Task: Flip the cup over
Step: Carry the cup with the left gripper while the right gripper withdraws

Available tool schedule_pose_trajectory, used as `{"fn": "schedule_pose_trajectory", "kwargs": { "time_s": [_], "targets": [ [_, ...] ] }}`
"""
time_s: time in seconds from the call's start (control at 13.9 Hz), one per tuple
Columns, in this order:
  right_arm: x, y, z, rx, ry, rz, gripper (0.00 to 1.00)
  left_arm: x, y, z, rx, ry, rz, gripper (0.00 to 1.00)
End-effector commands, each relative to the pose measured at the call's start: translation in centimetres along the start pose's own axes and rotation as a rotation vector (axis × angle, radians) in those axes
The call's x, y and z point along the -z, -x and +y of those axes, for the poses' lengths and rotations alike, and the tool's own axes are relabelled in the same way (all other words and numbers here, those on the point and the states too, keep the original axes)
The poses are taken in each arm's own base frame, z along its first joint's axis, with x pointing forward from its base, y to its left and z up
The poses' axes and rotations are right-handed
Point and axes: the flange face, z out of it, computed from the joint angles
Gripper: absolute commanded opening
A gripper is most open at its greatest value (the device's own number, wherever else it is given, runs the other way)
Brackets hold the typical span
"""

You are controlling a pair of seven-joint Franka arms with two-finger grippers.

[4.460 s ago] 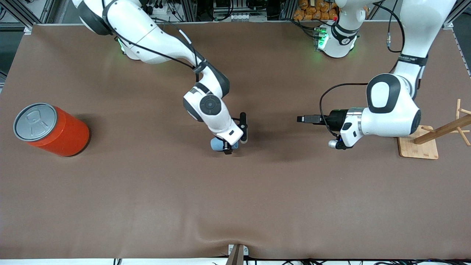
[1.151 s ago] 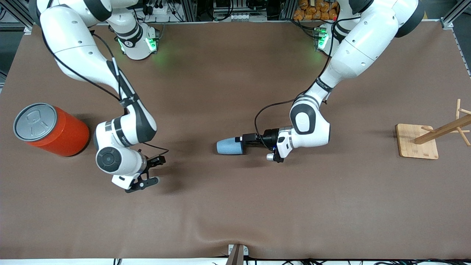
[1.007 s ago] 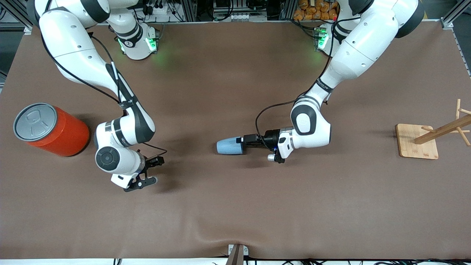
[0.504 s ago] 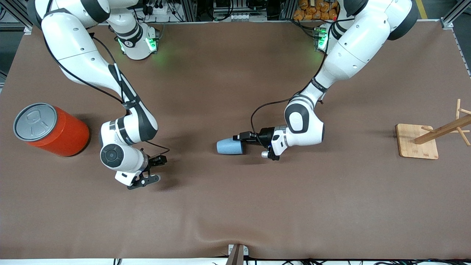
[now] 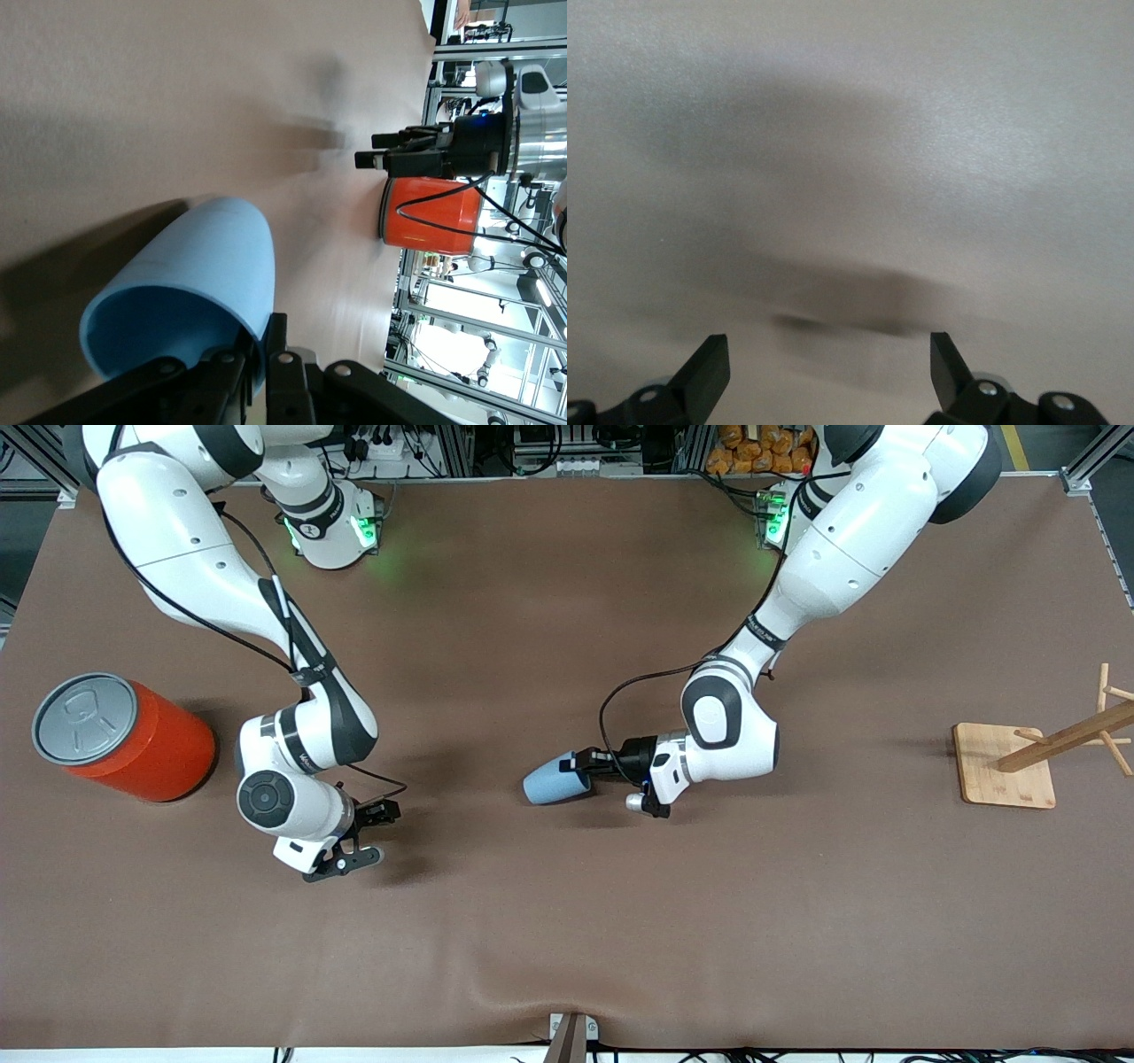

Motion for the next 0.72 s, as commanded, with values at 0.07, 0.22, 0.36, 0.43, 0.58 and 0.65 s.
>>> {"fn": "schedule_pose_trajectory", "kwargs": {
  "time_s": [0.07,0.22,0.36,0.43,0.58,0.65],
  "targets": [
    [6.1,1.6,0.6,-0.015,-0.004,-0.034,1.0,1.8,-1.0,1.3,-0.028,-0.005,0.039,0.0],
    [10.2,2.6,0.5,-0.015,0.011,-0.042,1.0,4.0,-1.8,3.1,-0.027,0.005,0.068,0.0],
    [14.2,3.8,0.9,-0.025,0.018,-0.038,1.0,6.1,-1.7,6.2,-0.018,0.005,0.085,0.0],
    [16.3,4.5,1.2,-0.046,-0.021,-0.033,1.0,7.6,-1.8,6.9,-0.017,-0.026,0.088,0.0],
    [19.3,6.0,1.2,-0.063,-0.092,-0.048,1.0,11.3,-2.4,7.7,-0.009,-0.076,0.062,0.0],
    [20.7,6.8,0.9,-0.059,-0.088,-0.053,1.0,13.0,-2.8,7.8,0.018,-0.083,0.018,0.0]
  ]
}}
